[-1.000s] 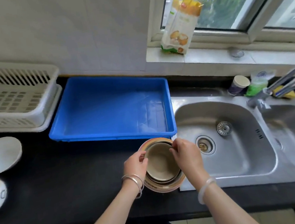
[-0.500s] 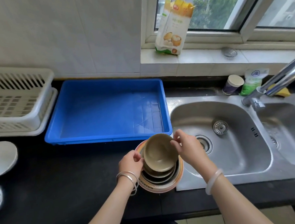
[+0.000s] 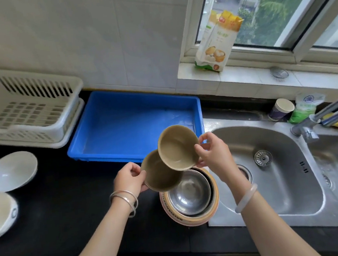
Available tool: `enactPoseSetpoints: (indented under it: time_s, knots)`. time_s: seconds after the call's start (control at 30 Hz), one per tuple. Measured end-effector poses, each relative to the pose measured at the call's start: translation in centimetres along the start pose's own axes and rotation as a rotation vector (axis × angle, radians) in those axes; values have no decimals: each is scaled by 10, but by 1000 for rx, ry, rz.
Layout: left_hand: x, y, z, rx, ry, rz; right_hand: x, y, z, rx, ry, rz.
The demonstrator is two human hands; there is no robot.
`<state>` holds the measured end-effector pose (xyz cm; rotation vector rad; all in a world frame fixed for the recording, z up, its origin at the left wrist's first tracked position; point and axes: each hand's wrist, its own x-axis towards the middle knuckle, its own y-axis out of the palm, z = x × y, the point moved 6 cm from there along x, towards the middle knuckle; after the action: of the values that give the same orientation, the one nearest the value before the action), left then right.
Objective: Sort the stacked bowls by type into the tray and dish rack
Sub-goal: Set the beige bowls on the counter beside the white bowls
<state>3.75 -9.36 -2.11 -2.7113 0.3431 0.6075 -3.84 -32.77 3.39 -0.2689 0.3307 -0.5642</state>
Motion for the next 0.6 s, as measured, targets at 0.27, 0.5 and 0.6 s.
enactPoseSetpoints:
  time_s: [0.27,0.5,0.6]
  knots:
    - [3,-98,48,-178,-127,-234,21,89,14,-46,-5,173]
    - [-7,-172,110,-337,-259,-425,26,194,14,-90,10,345]
    - [-12,-200,134,-369,-312,-520,23,243,10,-115,47,429]
